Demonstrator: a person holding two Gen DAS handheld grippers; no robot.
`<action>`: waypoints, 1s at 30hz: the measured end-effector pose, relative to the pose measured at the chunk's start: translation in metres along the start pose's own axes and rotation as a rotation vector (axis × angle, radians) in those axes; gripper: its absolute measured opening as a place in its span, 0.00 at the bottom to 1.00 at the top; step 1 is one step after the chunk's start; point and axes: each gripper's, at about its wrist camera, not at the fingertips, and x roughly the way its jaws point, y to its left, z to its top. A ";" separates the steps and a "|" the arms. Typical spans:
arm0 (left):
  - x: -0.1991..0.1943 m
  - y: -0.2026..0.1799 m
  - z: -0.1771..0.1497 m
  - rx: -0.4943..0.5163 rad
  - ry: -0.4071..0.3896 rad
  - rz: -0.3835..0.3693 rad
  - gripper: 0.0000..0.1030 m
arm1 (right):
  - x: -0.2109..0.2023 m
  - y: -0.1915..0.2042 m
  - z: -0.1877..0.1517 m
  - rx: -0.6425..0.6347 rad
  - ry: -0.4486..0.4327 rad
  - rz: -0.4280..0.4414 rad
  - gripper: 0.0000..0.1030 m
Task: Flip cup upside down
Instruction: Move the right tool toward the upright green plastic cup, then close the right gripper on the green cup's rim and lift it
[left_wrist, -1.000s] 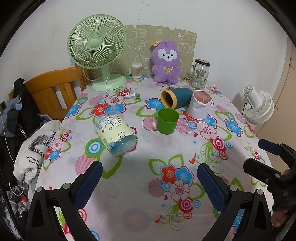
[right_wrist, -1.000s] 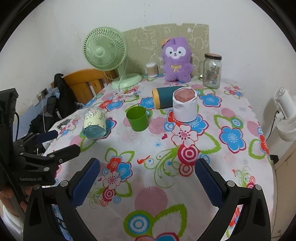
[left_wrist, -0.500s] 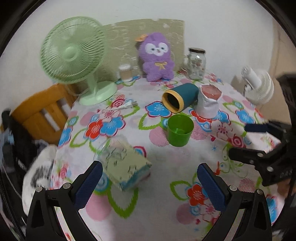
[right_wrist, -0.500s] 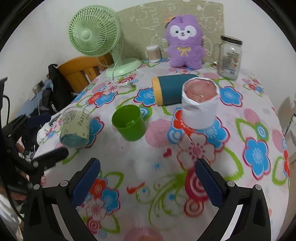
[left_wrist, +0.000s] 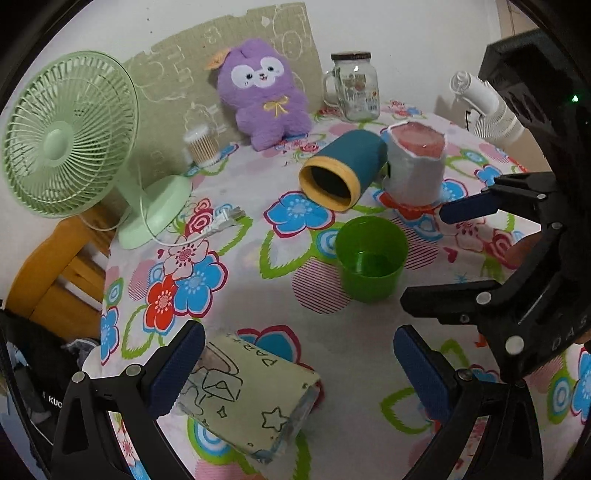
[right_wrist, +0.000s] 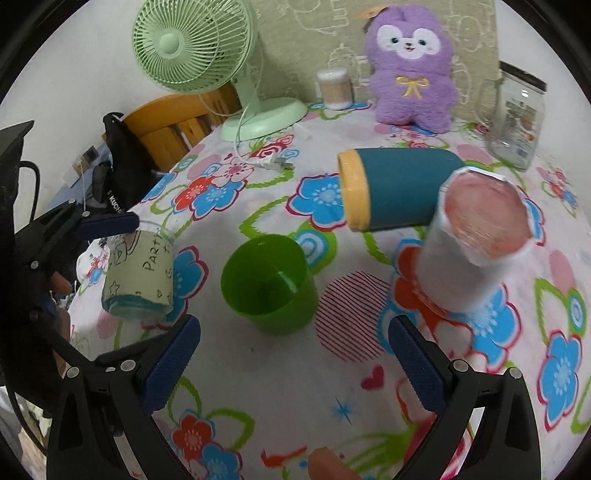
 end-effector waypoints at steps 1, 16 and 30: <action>0.003 0.002 0.000 0.005 0.004 0.001 1.00 | 0.004 0.001 0.002 -0.002 0.003 0.006 0.99; 0.012 0.005 0.003 0.024 0.013 -0.011 1.00 | 0.020 0.001 0.011 0.027 0.017 0.073 0.59; -0.024 -0.018 -0.004 0.025 -0.016 -0.064 1.00 | -0.053 0.015 -0.010 -0.104 0.105 -0.017 0.59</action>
